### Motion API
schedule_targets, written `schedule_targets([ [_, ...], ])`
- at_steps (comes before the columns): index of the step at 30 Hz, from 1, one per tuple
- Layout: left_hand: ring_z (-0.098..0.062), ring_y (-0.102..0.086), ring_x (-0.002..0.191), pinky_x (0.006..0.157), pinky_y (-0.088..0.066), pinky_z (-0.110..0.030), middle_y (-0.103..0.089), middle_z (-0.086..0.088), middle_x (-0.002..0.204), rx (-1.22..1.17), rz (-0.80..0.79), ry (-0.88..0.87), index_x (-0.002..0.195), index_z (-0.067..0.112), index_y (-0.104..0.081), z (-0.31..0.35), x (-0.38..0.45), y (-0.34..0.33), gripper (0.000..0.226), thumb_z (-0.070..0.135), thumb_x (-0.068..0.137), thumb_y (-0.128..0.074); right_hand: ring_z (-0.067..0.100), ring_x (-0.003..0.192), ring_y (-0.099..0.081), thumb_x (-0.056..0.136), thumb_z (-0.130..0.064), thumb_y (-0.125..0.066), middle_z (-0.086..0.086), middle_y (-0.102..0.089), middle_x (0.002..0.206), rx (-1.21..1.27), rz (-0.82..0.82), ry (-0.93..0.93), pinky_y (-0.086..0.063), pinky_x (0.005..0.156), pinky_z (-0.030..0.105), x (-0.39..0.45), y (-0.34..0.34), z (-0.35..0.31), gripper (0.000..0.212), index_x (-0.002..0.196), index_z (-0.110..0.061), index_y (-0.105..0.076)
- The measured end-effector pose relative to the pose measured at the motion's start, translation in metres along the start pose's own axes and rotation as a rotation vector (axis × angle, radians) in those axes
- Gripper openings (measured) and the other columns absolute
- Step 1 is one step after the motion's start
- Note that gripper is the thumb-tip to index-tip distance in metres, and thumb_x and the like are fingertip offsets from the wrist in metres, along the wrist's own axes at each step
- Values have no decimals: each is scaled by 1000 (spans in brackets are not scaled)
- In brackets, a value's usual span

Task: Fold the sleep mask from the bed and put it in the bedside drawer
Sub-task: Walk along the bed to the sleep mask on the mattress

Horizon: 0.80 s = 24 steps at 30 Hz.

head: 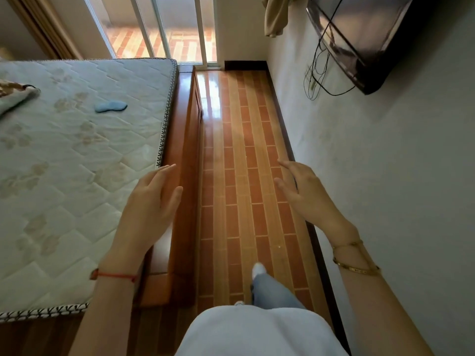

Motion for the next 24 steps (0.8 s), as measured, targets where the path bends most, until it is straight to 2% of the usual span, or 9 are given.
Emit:
schedule_targets([
  [10,-23,-51,125,105,-33,-24,-57,-9,134,8,2,88,136,13,-51,-31,153,-42,46,22,92,-58,20,137,-39,93,-45,-48,-2,-42,149,7,-20,26,-35,109,41,178,-18,31,51,141,-31,-37],
  [13,-23,-52,124,105,-36,-28,-57,-7,134,21,23,109,137,15,-51,-33,218,-49,46,23,92,-57,19,137,-39,93,-44,-49,-3,-42,148,22,-20,37,-32,106,34,248,-10,35,51,141,-31,-38],
  [20,-22,-51,127,104,-34,-26,-55,-6,137,20,50,130,139,16,-48,-40,364,-64,48,24,92,-57,20,138,-38,93,-43,-51,-4,-40,150,51,-37,89,-35,109,42,410,7,29,50,140,-34,-38],
  [24,-22,-51,126,105,-36,-27,-57,-7,134,20,73,157,137,14,-50,-57,426,-69,47,21,91,-59,19,138,-38,93,-44,-50,-7,-40,150,35,-51,121,-34,106,38,489,0,22,49,140,-37,-38],
])
Point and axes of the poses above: each hand's wrist, its own x-axis towards the middle knuckle, its own y-axis out of the back of the hand, z = x × y, the point moved 8 cm from there along x, towards the middle knuckle
